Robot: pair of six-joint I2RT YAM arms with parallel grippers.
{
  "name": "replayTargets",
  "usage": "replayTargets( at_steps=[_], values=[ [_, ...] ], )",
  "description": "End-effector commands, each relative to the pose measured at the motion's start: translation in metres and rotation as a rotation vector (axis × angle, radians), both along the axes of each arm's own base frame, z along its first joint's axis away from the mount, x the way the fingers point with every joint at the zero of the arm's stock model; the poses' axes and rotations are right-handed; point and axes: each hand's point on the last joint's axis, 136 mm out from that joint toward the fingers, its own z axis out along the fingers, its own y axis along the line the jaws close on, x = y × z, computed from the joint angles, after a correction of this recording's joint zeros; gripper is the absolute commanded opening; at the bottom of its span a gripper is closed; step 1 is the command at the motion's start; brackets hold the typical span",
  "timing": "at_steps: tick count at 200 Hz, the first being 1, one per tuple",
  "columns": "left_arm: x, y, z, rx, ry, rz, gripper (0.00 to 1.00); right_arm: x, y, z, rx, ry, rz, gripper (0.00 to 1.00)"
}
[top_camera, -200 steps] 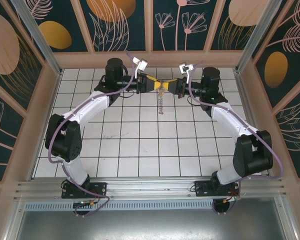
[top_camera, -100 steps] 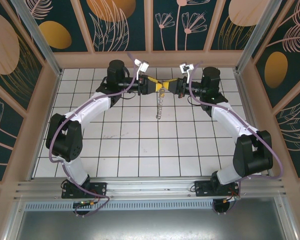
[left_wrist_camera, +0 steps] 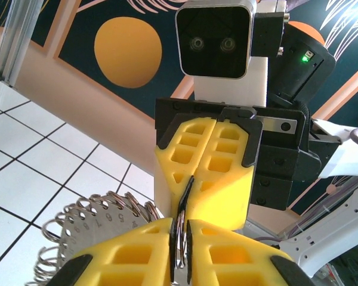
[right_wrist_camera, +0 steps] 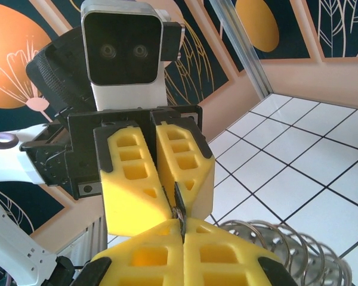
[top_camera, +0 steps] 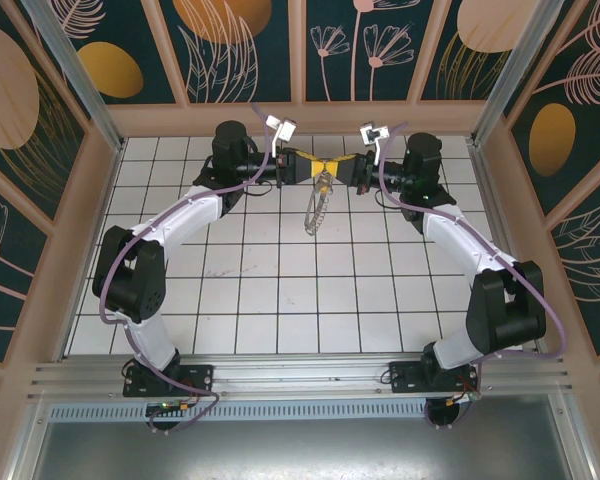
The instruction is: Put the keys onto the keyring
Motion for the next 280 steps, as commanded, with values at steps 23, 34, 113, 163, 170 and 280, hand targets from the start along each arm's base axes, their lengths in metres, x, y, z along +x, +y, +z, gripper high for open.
replayTargets(
  at_steps=[23,34,113,163,170,280],
  values=[
    [-0.013,-0.009,0.007,-0.035,-0.037,-0.052,0.0,-0.005,-0.001,0.02,0.026,-0.068,0.015,0.0],
    [-0.013,-0.009,0.009,-0.041,-0.041,-0.05,0.0,-0.004,-0.001,0.02,0.025,-0.067,0.011,0.0],
    [-0.013,0.002,0.031,-0.17,-0.036,0.045,0.0,-0.003,-0.026,0.031,0.062,-0.066,-0.078,0.33],
    [-0.017,0.004,0.042,-0.2,-0.044,0.035,0.0,-0.017,-0.041,0.021,0.072,-0.065,-0.124,0.35],
    [-0.018,0.004,0.045,-0.203,-0.05,0.035,0.0,-0.021,-0.04,0.017,0.074,-0.061,-0.116,0.37],
    [-0.025,0.006,0.056,-0.229,-0.052,0.008,0.0,-0.033,-0.014,-0.008,0.074,-0.035,-0.037,0.51]
  ],
)
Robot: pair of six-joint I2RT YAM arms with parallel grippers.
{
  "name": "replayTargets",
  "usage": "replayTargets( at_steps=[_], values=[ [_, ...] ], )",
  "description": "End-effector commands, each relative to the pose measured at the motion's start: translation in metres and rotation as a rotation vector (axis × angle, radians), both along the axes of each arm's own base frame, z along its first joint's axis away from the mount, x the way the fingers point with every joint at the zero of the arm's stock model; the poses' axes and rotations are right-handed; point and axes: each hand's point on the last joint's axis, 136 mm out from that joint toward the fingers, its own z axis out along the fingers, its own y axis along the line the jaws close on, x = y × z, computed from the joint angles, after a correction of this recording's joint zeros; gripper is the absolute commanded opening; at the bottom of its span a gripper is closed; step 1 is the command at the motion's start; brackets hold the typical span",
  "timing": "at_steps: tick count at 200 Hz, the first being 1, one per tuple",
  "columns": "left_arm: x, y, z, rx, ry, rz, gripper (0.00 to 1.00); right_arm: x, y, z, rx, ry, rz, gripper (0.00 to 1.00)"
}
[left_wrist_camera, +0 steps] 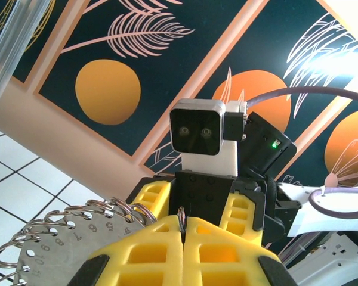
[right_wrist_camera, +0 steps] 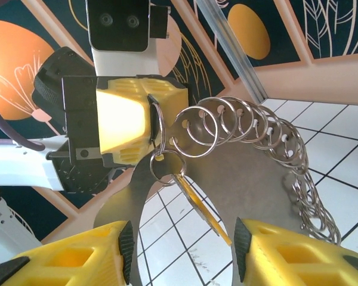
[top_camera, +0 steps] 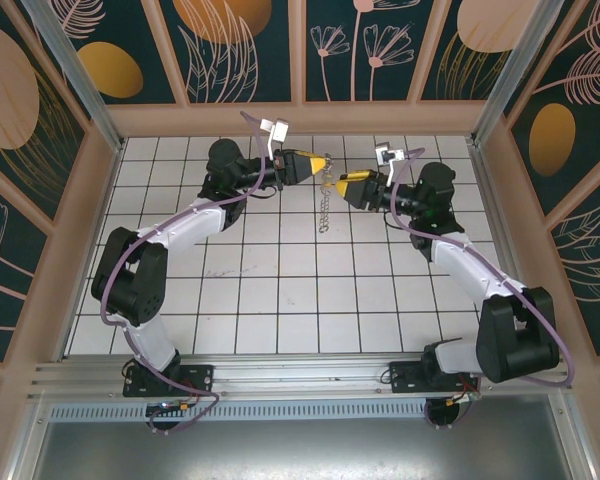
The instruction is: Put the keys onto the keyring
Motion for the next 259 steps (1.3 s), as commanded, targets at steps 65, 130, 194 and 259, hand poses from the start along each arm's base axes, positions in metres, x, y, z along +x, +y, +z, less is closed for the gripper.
replayTargets(
  at_steps=[65,130,194,259],
  values=[
    [-0.016,0.006,0.036,-0.068,-0.096,-0.019,0.0,0.001,0.025,0.01,0.015,-0.058,0.059,0.48],
    [-0.015,0.006,0.035,-0.069,-0.093,-0.018,0.0,0.001,0.029,0.012,0.019,-0.056,0.053,0.34],
    [-0.017,0.008,0.036,-0.079,-0.093,-0.013,0.0,0.007,0.029,0.015,0.028,-0.044,0.035,0.0],
    [-0.019,0.008,0.034,-0.093,-0.082,-0.009,0.0,0.007,0.045,0.017,0.022,-0.043,0.079,0.0]
  ],
)
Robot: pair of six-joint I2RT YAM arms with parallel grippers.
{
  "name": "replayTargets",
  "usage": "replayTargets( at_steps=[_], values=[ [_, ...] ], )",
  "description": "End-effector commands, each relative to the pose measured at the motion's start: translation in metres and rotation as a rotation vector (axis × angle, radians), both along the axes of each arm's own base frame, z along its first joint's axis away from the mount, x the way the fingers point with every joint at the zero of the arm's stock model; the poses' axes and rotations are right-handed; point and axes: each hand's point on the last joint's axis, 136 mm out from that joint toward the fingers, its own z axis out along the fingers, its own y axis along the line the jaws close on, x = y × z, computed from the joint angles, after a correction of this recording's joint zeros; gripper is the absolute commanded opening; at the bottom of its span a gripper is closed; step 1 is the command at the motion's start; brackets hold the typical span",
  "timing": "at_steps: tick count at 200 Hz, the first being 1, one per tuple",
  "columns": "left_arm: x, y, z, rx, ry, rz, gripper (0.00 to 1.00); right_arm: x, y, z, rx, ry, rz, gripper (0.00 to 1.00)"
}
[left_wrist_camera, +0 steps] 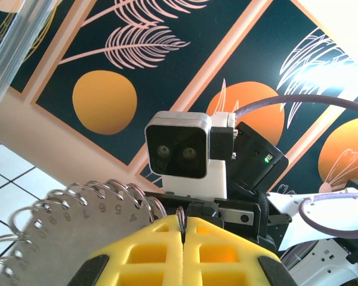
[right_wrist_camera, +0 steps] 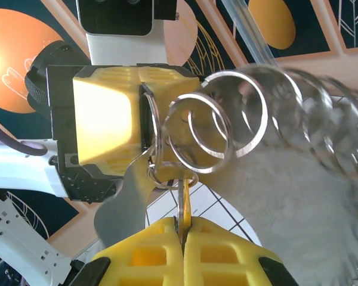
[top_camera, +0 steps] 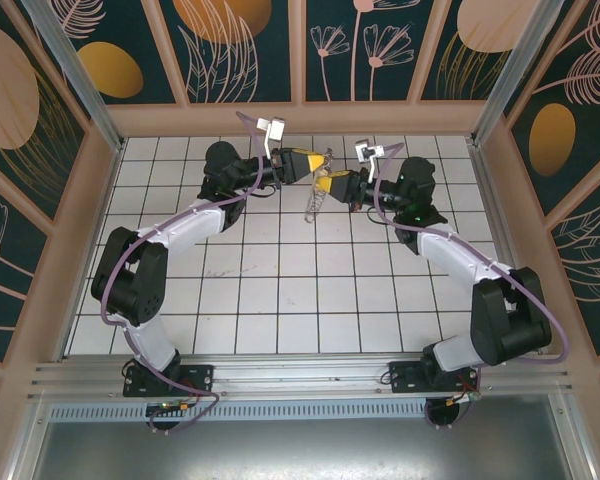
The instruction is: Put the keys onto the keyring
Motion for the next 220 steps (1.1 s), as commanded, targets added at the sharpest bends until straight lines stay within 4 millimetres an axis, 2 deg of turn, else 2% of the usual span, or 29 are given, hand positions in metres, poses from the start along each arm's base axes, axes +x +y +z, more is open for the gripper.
replayTargets(
  at_steps=[1,67,159,220],
  values=[
    [-0.019,0.005,0.028,-0.054,-0.087,-0.019,0.0,0.002,0.009,0.017,0.016,-0.05,0.014,0.0],
    [-0.019,0.006,0.028,-0.058,-0.088,-0.008,0.0,0.003,0.002,0.017,-0.008,-0.052,-0.023,0.0],
    [-0.014,0.007,0.017,-0.031,-0.083,0.031,0.0,-0.002,-0.018,0.034,-0.039,-0.077,-0.098,0.0],
    [-0.012,0.006,0.015,-0.025,-0.082,0.036,0.0,-0.001,-0.019,0.04,-0.059,-0.083,-0.104,0.0]
  ],
)
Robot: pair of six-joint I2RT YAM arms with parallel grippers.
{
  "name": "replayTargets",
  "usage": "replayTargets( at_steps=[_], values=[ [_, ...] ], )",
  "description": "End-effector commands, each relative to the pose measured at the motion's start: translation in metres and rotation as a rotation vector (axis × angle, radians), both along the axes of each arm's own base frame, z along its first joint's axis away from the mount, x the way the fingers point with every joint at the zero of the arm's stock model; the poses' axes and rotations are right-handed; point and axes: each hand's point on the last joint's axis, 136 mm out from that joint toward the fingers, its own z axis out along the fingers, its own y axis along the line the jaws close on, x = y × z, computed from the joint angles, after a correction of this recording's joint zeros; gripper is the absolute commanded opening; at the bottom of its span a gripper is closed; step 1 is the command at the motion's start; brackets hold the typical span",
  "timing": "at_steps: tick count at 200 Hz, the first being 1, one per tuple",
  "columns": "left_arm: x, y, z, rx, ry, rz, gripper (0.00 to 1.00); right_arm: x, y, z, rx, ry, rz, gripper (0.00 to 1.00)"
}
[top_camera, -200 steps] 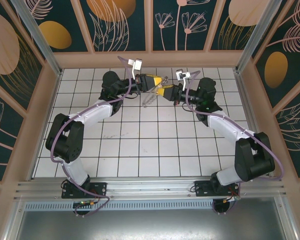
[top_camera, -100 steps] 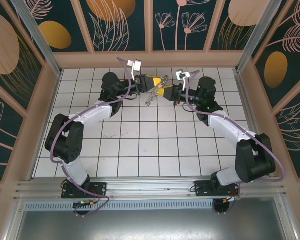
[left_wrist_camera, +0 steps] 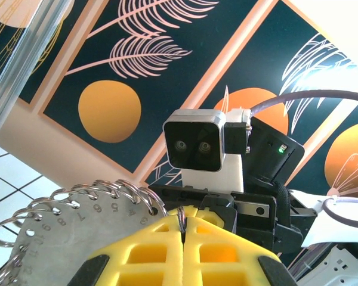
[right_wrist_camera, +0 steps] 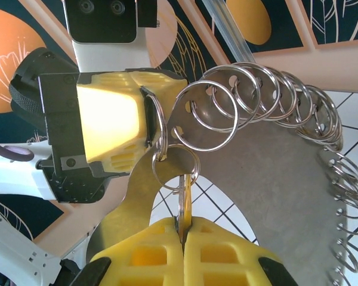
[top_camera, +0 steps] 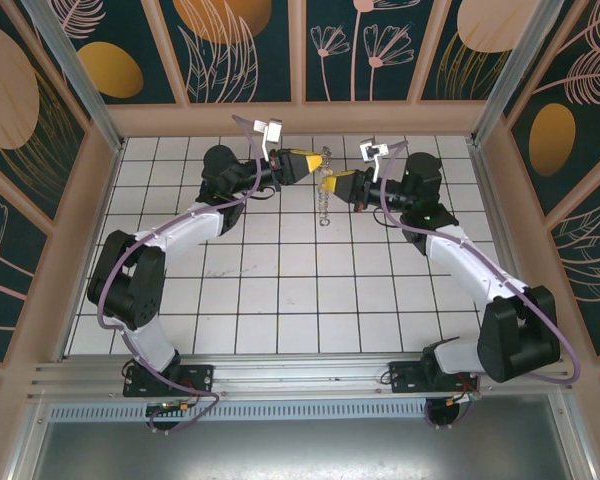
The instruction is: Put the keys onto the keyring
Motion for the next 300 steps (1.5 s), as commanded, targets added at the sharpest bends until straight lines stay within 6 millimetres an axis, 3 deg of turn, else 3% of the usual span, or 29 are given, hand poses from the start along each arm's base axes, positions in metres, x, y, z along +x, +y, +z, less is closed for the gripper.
replayTargets(
  at_steps=[1,41,77,120,154,255,300],
  values=[
    [-0.01,0.003,0.013,-0.012,-0.06,-0.004,0.0,0.003,-0.005,0.032,0.009,-0.104,-0.031,0.0],
    [-0.009,0.001,0.005,0.013,-0.056,-0.004,0.0,0.012,-0.005,0.031,-0.042,-0.08,-0.046,0.0],
    [-0.008,0.0,-0.005,0.044,-0.052,0.001,0.0,0.029,-0.004,0.015,-0.136,-0.003,-0.083,0.0],
    [-0.01,-0.002,-0.007,0.05,-0.053,-0.021,0.0,0.029,0.009,-0.005,-0.181,0.035,-0.023,0.0],
    [-0.013,-0.003,-0.006,0.046,-0.052,-0.039,0.0,0.035,0.008,-0.02,-0.216,0.005,-0.08,0.0],
    [-0.02,0.001,0.009,-0.036,-0.035,-0.071,0.0,0.003,0.013,0.019,0.073,-0.161,0.016,0.0],
    [-0.027,0.003,0.014,-0.081,-0.025,-0.107,0.0,0.022,0.01,-0.001,-0.035,-0.117,-0.071,0.0]
  ],
)
